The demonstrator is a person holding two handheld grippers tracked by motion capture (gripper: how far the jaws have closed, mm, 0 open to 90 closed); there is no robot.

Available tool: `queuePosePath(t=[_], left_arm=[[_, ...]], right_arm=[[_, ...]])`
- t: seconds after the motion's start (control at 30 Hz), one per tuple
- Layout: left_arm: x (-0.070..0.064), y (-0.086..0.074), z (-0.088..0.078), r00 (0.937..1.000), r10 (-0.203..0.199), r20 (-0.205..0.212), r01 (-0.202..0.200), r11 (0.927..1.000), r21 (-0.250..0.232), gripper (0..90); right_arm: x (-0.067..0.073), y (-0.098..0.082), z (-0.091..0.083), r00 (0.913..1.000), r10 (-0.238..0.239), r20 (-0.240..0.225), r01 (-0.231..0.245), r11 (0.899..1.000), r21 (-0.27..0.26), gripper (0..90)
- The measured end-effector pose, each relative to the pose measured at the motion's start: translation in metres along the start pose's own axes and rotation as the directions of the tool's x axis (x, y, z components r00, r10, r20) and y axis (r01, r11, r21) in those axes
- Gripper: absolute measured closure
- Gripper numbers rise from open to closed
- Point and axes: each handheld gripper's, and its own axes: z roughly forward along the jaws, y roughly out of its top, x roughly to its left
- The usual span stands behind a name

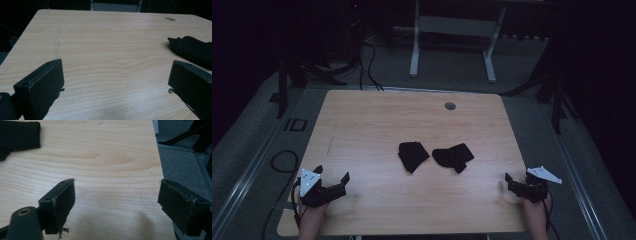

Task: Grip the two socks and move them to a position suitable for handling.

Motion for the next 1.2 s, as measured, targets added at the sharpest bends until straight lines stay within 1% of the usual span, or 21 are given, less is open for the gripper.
queuePosePath(t=[0.07, 0.2, 0.27, 0.33, 0.5, 0.57, 0.6, 0.63, 0.7, 0.77, 0.8, 0.87, 0.9, 0.97, 1.03, 1.1, 1.13, 1.17, 1.2], left_arm=[[0.0, 0.0, 0.0, 1.0, 0.003, 0.003, -0.003, 1.0, -0.002, 0.5], [-0.001, 0.0, 0.0, 1.0, 0.005, 0.005, -0.005, 1.0, 0.0, 0.5], [-0.001, 0.0, 0.001, 0.9999, -0.002, 0.01, 0.002, 1.0, 0.005, 0.5], [-0.001, -0.001, 0.002, 0.9999, 0.0, 0.013, 0.0, 0.9999, 0.014, 0.5], [-0.003, 0.0, 0.001, 0.9999, 0.001, 0.012, -0.001, 1.0, 0.007, 0.5], [-0.003, 0.001, 0.001, 0.9999, 0.004, 0.012, -0.004, 1.0, 0.008, 0.5], [-0.003, 0.001, 0.001, 0.9999, 0.002, 0.014, -0.002, 1.0, 0.007, 0.5], [-0.003, 0.001, 0.001, 0.9999, 0.0, 0.014, 0.0, 1.0, 0.006, 0.5], [-0.003, 0.001, 0.001, 0.9999, -0.006, 0.011, 0.006, 1.0, 0.003, 0.5], [-0.003, 0.001, 0.001, 0.9998, -0.011, 0.014, 0.012, 0.9999, -0.001, 0.5], [-0.002, 0.001, 0.0, 0.9992, -0.032, 0.023, 0.032, 0.9994, -0.015, 0.4], [-0.002, 0.002, -0.001, 0.9987, -0.035, 0.036, 0.036, 0.9989, -0.03, 0.5], [-0.003, 0.002, -0.001, 0.9989, -0.028, 0.037, 0.029, 0.9991, -0.03, 0.5], [-0.005, 0.002, -0.001, 0.9995, 0.007, 0.031, -0.006, 0.9997, -0.024, 0.5], [-0.007, 0.001, 0.0, 0.9988, 0.034, 0.034, -0.033, 0.9993, -0.016, 0.5], [-0.01, 0.002, 0.0, 0.9981, 0.04, 0.047, -0.039, 0.999, -0.023, 0.4], [-0.01, 0.002, 0.0, 0.9981, 0.04, 0.047, -0.039, 0.999, -0.023, 0.5], [-0.012, 0.002, 0.0, 0.9975, 0.046, 0.054, -0.044, 0.9986, -0.029, 0.5], [-0.013, 0.002, 0.0, 0.9973, 0.047, 0.057, -0.045, 0.9985, -0.03, 0.5]], right_arm=[[-0.001, 0.0, 0.001, 0.9999, 0.013, -0.008, -0.013, 1.0, 0.012, 14.5], [-0.003, 0.0, 0.0, 0.9993, 0.022, -0.03, -0.021, 1.0, 0.007, 14.5], [-0.005, 0.0, 0.0, 0.9987, 0.033, -0.039, -0.033, 0.999, 0.006, 14.5], [-0.006, 0.0, 0.0, 0.9978, 0.048, -0.046, -0.048, 0.999, 0.004, 14.5], [-0.006, 0.0, 0.0, 0.9967, 0.046, -0.067, -0.046, 0.999, 0.001, 15.6], [-0.007, 0.0, 0.0, 0.9951, 0.053, -0.084, -0.053, 0.999, 0.004, 15.1], [-0.008, 0.0, 0.0, 0.9928, 0.054, -0.107, -0.054, 0.999, 0.002, 13.7], [-0.009, 0.0, -0.001, 0.9905, 0.063, -0.122, -0.063, 0.998, -0.002, 13.7], [-0.008, 0.002, -0.002, 0.9871, 0.086, -0.135, -0.086, 0.996, 0.008, 14.4], [-0.006, 0.003, -0.003, 0.9869, 0.083, -0.138, -0.083, 0.997, 0.006, 14.5], [-0.003, 0.01, -0.004, 0.9907, 0.056, -0.125, -0.056, 0.998, 0.002, 14.5], [-0.001, 0.015, -0.006, 0.99, 0.048, -0.133, -0.05, 0.999, -0.006, 14.3], [0.0, 0.018, -0.006, 0.989, 0.049, -0.139, -0.051, 0.999, -0.01, 14.1], [0.003, 0.023, -0.005, 0.9886, 0.034, -0.147, -0.036, 0.999, -0.009, 13.7], [0.007, 0.027, -0.004, 0.9899, 0.018, -0.141, -0.02, 1.0, -0.01, 13.5], [0.01, 0.032, -0.002, 0.9869, 0.008, -0.161, -0.009, 1.0, -0.006, 13.5], [0.01, 0.032, -0.002, 0.9869, 0.008, -0.161, -0.009, 1.0, -0.006, 13.5], [0.015, 0.036, 0.001, 0.9834, 0.003, -0.181, -0.004, 1.0, -0.003, 13.5], [0.017, 0.038, 0.002, 0.9815, 0.004, -0.191, -0.004, 1.0, -0.003, 13.5]])
